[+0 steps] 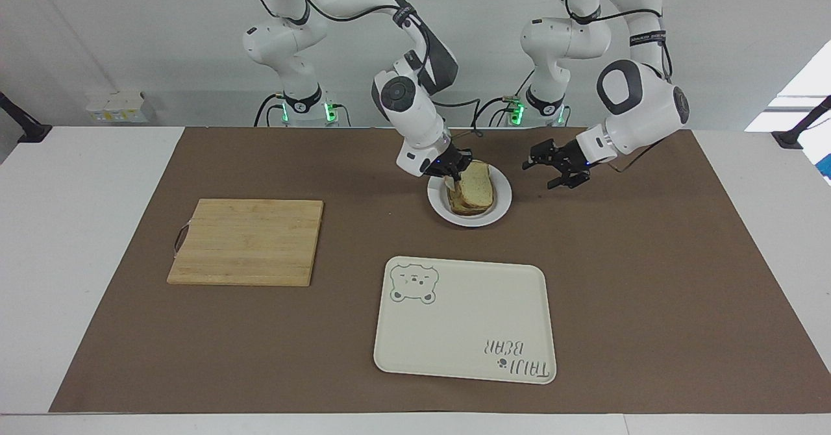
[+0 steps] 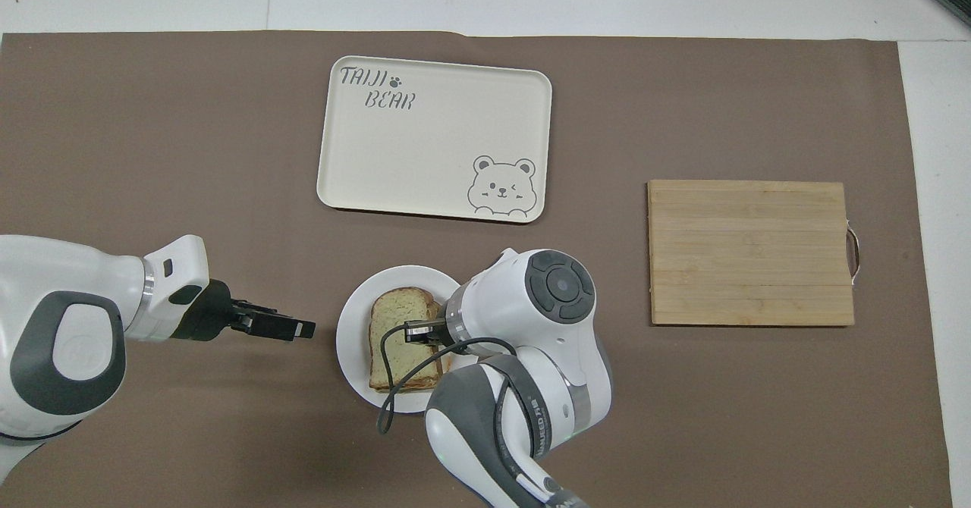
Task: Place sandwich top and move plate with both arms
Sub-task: 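Withdraw the right gripper past the board while the left gripper holds the plate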
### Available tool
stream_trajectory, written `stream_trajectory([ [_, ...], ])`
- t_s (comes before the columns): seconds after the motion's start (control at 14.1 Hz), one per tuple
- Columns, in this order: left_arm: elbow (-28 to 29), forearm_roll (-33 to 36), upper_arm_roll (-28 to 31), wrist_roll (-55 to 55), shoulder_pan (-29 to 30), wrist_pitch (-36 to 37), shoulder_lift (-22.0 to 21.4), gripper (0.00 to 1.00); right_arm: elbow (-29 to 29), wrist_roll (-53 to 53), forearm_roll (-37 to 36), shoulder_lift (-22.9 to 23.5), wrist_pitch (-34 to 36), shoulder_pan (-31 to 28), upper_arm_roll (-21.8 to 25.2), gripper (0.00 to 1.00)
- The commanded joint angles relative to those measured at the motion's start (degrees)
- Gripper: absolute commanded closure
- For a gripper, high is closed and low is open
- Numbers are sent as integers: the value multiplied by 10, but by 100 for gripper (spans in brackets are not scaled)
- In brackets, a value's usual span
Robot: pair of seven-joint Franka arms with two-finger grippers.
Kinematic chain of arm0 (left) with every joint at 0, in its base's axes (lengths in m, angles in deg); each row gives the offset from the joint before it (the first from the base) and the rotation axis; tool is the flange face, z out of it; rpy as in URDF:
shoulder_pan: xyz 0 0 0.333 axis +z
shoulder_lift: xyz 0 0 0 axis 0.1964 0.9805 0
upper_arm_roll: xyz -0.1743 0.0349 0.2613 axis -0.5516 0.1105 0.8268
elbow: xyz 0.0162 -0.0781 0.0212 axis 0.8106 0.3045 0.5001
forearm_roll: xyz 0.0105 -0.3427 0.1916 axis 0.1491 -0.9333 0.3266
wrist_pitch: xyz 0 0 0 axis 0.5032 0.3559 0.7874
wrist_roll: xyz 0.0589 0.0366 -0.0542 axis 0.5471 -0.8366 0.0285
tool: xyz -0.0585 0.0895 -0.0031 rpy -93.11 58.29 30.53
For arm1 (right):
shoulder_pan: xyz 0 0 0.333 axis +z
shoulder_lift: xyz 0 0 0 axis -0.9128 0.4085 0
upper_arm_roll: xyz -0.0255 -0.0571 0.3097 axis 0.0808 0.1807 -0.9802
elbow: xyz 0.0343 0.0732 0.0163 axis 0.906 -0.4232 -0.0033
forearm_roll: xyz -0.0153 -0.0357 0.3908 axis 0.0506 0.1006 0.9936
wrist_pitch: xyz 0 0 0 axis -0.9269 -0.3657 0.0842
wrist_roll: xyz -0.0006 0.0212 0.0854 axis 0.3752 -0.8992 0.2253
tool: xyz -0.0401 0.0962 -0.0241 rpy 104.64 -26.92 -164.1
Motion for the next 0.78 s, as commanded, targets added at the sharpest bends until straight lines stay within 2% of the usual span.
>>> stream_trajectory([
  [0.0,15,-13,8,-10,-19,-20,-4,0,-8,-4,16,0,-6,-8,2,81],
  [0.07,20,-17,8,-10,-27,-30,1,0,-7,3,10,1,-1,-17,3,1],
  [0.21,29,-27,8,-12,-42,-50,10,0,1,2,-3,7,-3,-25,7,0],
  [0.35,43,-47,8,-12,-60,-75,22,1,7,3,-49,3,-4,-54,11,0],
  [0.42,49,-62,8,-13,-67,-83,31,9,16,4,-83,-4,3,-80,11,0],
  [0.57,59,-68,8,-15,-83,-104,38,19,24,4,-153,-29,21,-117,11,0],
  [0.71,65,-75,8,-27,-84,-108,52,34,48,4,-228,-37,62,-159,11,0],
])
